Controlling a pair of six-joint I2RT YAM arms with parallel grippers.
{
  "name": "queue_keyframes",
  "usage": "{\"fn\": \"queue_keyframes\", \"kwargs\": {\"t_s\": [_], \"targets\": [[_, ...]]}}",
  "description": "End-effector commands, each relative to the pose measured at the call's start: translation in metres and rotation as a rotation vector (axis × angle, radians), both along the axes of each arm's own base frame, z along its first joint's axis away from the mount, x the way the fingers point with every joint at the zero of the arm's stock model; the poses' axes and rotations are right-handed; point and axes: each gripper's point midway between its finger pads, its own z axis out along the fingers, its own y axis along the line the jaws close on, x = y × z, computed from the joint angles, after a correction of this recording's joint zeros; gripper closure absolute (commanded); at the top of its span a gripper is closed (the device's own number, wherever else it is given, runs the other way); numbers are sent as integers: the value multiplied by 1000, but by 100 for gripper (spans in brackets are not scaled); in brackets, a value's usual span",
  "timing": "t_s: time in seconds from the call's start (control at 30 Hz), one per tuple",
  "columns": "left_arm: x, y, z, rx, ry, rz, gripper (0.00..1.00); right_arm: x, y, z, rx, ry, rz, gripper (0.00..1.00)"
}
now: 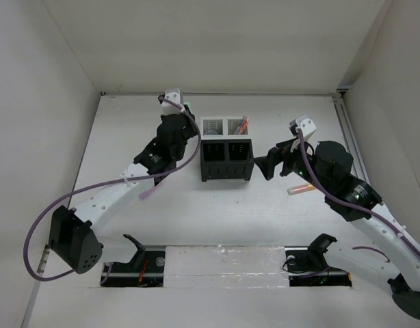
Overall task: Sort the stationery into containers
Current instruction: Place the pen in the storage box.
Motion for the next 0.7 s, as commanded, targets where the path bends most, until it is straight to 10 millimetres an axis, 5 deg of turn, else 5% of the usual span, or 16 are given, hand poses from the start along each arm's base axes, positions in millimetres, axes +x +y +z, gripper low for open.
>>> {"fn": "queue_keyframes", "kwargs": {"t_s": [0.0,0.17,0.4,0.53,0.67], "targets": [[-11,-21,31,7,-173,-143,100,-1,-10,30,43,-64,-36,2],[-27,-68,19,46,-202,-260,100,1,-18,29,35,-59,-64,2],[-24,-83,9,17,-241,-306,100,-1,-19,27,42,-53,-65,2],[-25,-83,-23,9,-215,-307,100,1,-20,18,29,-40,-76,2],[-23,-87,-34,-16,-220,-314,100,3,-22,16,40,-40,-87,2]]}}
